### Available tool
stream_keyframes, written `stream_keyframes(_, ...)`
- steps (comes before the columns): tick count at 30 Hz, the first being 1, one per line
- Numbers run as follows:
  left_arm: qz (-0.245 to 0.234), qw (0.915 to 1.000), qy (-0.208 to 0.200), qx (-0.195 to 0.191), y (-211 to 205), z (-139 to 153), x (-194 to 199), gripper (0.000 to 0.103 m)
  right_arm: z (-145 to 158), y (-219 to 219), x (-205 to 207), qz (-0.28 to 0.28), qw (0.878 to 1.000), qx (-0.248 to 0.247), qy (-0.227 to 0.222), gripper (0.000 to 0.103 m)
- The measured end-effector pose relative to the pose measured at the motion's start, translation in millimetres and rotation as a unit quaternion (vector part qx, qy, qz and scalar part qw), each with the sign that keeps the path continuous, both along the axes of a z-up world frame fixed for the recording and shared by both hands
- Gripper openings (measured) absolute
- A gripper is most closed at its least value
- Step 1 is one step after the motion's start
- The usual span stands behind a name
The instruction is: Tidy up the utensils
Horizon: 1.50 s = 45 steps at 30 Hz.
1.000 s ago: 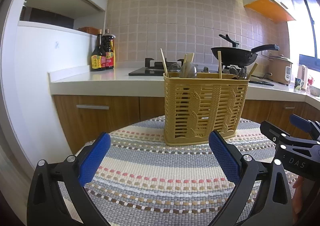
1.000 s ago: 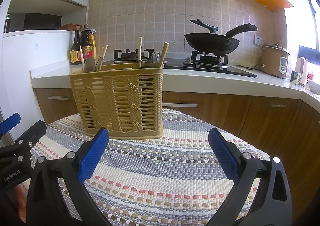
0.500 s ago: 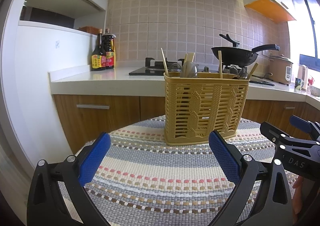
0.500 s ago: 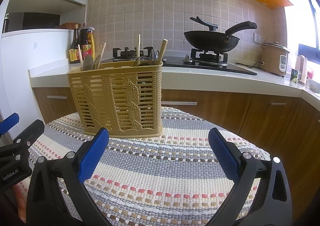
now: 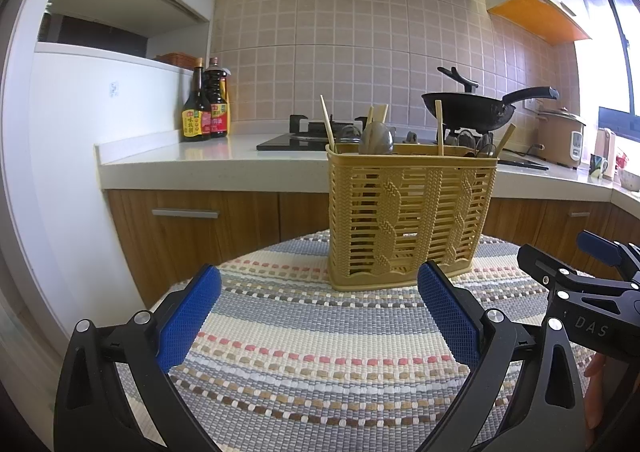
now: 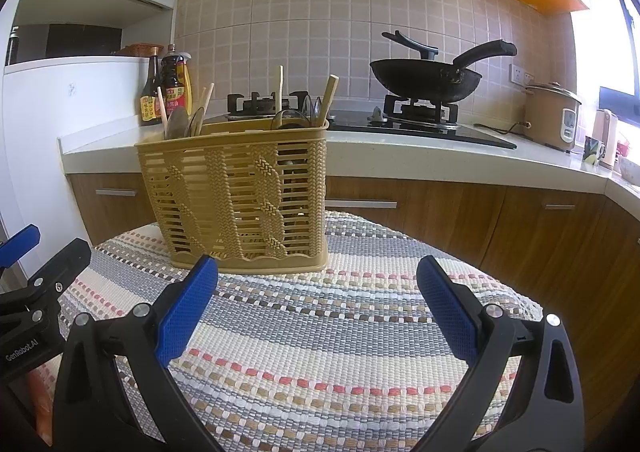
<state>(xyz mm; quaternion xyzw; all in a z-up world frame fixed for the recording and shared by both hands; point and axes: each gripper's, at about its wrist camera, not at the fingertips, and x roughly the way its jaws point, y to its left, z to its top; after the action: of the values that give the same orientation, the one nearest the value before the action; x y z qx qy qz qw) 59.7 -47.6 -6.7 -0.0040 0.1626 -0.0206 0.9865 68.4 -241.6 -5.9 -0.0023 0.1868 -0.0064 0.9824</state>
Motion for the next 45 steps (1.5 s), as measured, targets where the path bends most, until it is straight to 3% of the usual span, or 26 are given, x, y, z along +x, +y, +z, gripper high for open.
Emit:
stream_keyframes(33, -0.003, 1.0000, 0.000, -0.001, 1, -2, 1, 0.095, -1, 0, 1, 0.001, 1.000, -0.002, 0.001, 0.095)
stream_keyframes(40, 0.044, 0.9982, -0.032, 0.024, 8, 1, -5, 0.095, -2, 0, 1, 0.001, 1.000, -0.002, 0.000, 0.095)
stream_keyframes(45, 0.048, 0.9982, -0.024, 0.027, 12, 2, -4, 0.096, -2, -1, 0, 0.002, 1.000, 0.001, -0.001, 0.095)
